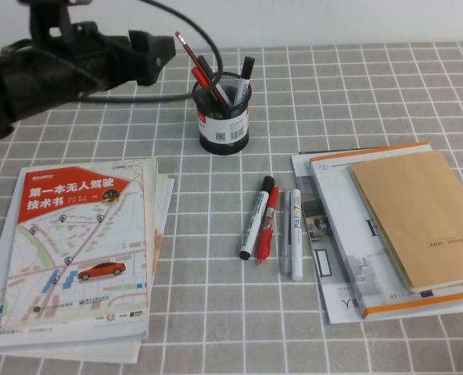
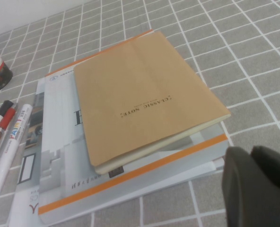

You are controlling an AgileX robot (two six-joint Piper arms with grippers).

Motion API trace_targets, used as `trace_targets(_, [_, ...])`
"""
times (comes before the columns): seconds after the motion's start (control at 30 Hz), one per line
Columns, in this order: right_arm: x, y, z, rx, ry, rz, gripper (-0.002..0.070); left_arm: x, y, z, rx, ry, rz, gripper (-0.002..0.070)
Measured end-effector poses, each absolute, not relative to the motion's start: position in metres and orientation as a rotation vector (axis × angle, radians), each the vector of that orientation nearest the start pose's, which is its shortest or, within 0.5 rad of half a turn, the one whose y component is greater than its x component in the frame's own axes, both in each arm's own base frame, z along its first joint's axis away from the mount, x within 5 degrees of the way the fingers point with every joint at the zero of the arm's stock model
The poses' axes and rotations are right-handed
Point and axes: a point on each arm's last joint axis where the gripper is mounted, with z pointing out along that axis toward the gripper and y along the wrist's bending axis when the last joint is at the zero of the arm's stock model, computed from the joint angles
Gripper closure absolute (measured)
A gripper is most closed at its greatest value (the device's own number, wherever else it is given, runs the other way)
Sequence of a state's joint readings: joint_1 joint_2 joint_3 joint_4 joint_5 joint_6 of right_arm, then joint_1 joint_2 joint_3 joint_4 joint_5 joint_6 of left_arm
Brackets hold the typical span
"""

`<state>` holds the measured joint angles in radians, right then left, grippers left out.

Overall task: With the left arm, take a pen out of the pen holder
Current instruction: 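Take a marker out of the pen holder and lay it on the table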

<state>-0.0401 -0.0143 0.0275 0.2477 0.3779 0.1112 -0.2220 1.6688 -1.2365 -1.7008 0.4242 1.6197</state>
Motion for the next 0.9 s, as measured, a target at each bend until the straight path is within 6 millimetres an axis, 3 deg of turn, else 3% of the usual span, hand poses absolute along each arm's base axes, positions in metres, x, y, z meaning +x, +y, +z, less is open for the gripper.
trace_targets(0.23, [0.053, 0.006, 0.172, 0.294, 1.850, 0.293, 0.0689, 0.421, -0.134, 0.296, 0.347, 1.849, -0.664, 0.0131])
trace_targets(0.5, [0.053, 0.006, 0.172, 0.294, 1.850, 0.293, 0.0689, 0.465, -0.145, 0.283, 0.298, 1.832, -0.711, 0.0131])
trace_targets(0.9, [0.053, 0.006, 0.172, 0.294, 1.850, 0.293, 0.0689, 0.490, -0.151, 0.250, 0.239, 1.881, -0.741, 0.0154])
